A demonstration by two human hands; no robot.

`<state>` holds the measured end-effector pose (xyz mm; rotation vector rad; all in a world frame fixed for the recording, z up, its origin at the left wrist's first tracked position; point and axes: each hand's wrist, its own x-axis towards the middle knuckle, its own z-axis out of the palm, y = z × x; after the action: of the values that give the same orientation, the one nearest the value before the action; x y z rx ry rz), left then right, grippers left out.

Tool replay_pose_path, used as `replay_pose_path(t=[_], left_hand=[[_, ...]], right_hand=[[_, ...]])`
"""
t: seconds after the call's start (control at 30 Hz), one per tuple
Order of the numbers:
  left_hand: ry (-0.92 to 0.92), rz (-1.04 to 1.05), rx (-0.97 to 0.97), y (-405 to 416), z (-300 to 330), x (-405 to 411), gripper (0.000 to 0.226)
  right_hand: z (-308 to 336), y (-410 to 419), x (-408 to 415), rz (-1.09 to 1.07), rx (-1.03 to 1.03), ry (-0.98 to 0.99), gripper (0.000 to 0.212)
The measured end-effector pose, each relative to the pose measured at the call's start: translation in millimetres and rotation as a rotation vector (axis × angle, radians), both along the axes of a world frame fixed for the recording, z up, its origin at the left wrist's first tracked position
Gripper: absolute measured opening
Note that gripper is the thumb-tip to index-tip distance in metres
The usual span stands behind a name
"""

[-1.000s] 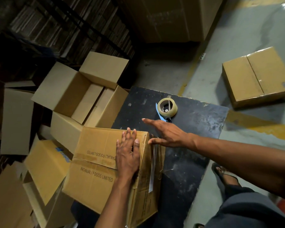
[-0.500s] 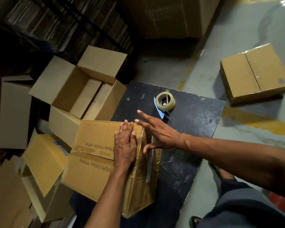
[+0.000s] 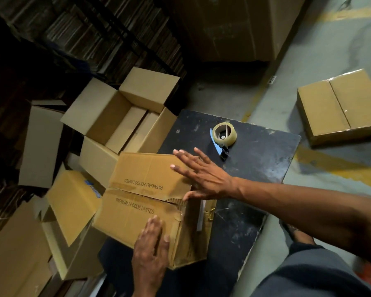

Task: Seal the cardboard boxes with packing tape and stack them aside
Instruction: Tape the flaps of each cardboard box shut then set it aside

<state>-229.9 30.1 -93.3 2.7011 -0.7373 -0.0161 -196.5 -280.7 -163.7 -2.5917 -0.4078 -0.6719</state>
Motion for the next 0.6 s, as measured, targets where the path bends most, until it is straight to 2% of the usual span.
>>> replay_pose_path(t=[0.07, 0.13, 0.27, 0.43, 0.6], left_hand=[[0.012, -0.14, 0.092, 12, -11, -8, 0.075], [-0.005, -0.25, 0.228, 20, -17, -8, 0.098], [-0.1, -0.347, 0.406, 22, -14, -5, 0.128], [-0.122, -0.375, 0.445, 29, -15, -4, 0.132], [-0.154, -0.386, 0.409, 31, -22, -1, 0.123]], right_hand=[[-7, 13, 5, 0.0, -0.068, -0.016, 0.091], [-15, 11, 5, 0.013, -0.078, -0.018, 0.09], [-13, -6, 6, 0.101, -0.179, -0.037, 0.088], [0, -4, -10, 0.108, -0.193, 0.023, 0.109], [7, 49, -32, 0.166, -0.166, -0.059, 0.1]])
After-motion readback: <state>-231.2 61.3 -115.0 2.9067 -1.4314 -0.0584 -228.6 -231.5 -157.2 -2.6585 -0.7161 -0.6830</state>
